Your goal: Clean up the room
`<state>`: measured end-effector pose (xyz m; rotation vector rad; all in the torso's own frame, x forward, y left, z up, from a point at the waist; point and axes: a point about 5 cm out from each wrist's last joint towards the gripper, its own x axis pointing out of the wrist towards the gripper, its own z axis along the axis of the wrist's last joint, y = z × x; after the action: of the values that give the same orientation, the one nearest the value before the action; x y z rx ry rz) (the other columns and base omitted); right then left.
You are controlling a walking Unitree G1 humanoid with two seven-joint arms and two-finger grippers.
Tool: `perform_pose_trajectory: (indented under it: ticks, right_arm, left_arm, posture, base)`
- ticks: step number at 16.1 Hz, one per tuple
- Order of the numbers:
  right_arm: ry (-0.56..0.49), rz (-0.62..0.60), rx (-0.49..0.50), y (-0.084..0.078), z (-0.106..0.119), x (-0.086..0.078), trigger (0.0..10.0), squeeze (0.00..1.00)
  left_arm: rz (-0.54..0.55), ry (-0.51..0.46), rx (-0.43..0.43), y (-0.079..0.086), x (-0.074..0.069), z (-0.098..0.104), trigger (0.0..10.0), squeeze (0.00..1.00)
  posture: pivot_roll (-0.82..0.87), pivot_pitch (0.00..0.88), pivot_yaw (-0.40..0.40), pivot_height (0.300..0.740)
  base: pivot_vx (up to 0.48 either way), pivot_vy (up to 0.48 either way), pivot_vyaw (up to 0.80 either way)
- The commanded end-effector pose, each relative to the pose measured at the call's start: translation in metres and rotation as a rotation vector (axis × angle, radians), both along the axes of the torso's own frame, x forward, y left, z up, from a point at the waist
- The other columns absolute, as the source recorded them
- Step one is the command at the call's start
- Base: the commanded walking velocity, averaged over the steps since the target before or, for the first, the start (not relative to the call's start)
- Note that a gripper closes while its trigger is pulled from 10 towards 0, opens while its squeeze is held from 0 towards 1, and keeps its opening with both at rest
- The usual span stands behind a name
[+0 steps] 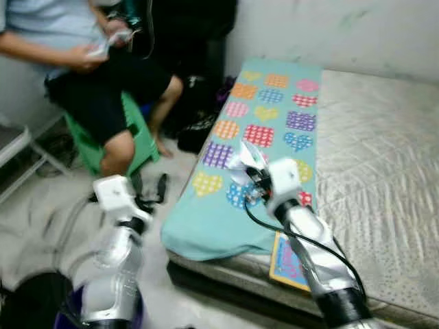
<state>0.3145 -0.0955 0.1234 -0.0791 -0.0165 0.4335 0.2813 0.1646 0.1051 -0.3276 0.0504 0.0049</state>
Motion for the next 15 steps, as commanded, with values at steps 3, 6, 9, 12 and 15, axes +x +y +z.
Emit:
perform_pose_trajectory:
  ticks: [3, 6, 9, 12, 15]
  right_arm:
    - [-0.029, 0.018, 0.007, 0.003, 0.009, 0.001, 10.0, 0.00]
    - [-0.025, -0.007, 0.026, 0.002, 0.005, -0.004, 10.0, 0.00]
    - [-0.023, -0.035, 0.033, 0.001, 0.001, -0.005, 10.0, 0.00]
    - [-0.022, -0.069, 0.051, -0.002, -0.001, -0.001, 10.0, 0.00]
    - [-0.027, -0.050, 0.046, 0.003, 0.000, 0.004, 10.0, 0.00]
  left_arm:
    - [-0.016, -0.027, 0.035, -0.004, -0.003, 0.007, 10.0, 0.00]
    - [-0.006, -0.012, 0.068, -0.001, -0.005, 0.001, 10.0, 0.00]
    - [0.010, 0.013, 0.081, 0.005, -0.005, -0.004, 10.0, 0.00]
    - [-0.040, 0.012, 0.116, -0.002, 0.005, -0.004, 10.0, 0.00]
    - [-0.025, -0.017, 0.168, 0.001, 0.010, 0.002, 10.0, 0.00]
  posture:
    - [-0.18, 0.050, 0.040, 0.740]
    - [-0.18, 0.034, 0.048, 0.740]
    - [-0.19, 0.000, 0.090, 0.740]
    - [-0.18, 0.000, 0.111, 0.740]
    - [-0.14, 0.000, 0.090, 0.740]
  base:
    - [0.000, 0.000, 0.80]
    - [0.000, 0.000, 0.80]
    - [0.000, 0.000, 0.80]
    - [0.000, 0.000, 0.80]
    - [0.000, 0.000, 0.42]
